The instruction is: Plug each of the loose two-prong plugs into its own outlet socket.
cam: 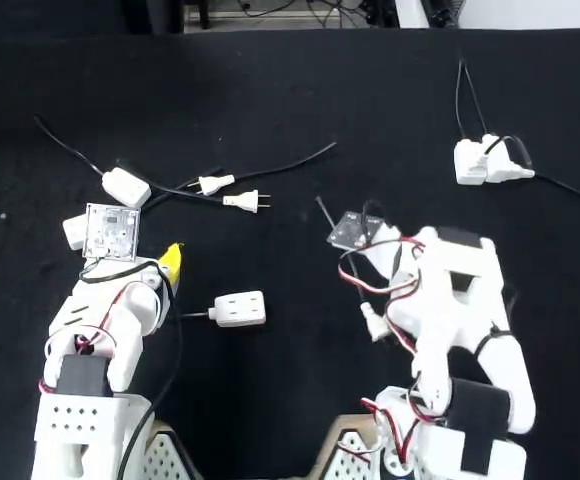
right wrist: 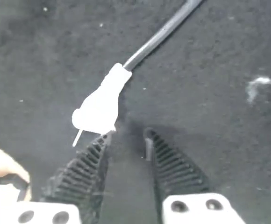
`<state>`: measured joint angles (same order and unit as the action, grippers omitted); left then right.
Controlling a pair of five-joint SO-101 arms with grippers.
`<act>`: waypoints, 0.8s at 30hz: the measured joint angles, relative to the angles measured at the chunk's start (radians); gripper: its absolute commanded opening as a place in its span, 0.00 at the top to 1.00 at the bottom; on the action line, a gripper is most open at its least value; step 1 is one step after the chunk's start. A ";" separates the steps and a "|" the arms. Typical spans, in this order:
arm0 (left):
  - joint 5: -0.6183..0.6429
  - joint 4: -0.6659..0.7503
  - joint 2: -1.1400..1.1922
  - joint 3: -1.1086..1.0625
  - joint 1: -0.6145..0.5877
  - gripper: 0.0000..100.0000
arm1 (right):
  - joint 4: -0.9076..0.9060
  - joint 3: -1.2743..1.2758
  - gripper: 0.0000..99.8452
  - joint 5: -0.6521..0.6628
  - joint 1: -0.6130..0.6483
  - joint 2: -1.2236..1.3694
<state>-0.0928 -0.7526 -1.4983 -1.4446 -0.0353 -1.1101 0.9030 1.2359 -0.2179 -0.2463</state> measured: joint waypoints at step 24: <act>0.000 0.000 0.000 0.000 0.000 0.80 | -0.058 0.017 0.87 -0.055 0.384 -0.011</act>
<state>-0.0928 -0.7526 -1.4983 -1.4446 -0.0353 -1.1684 0.9198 1.1807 0.1657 -0.2570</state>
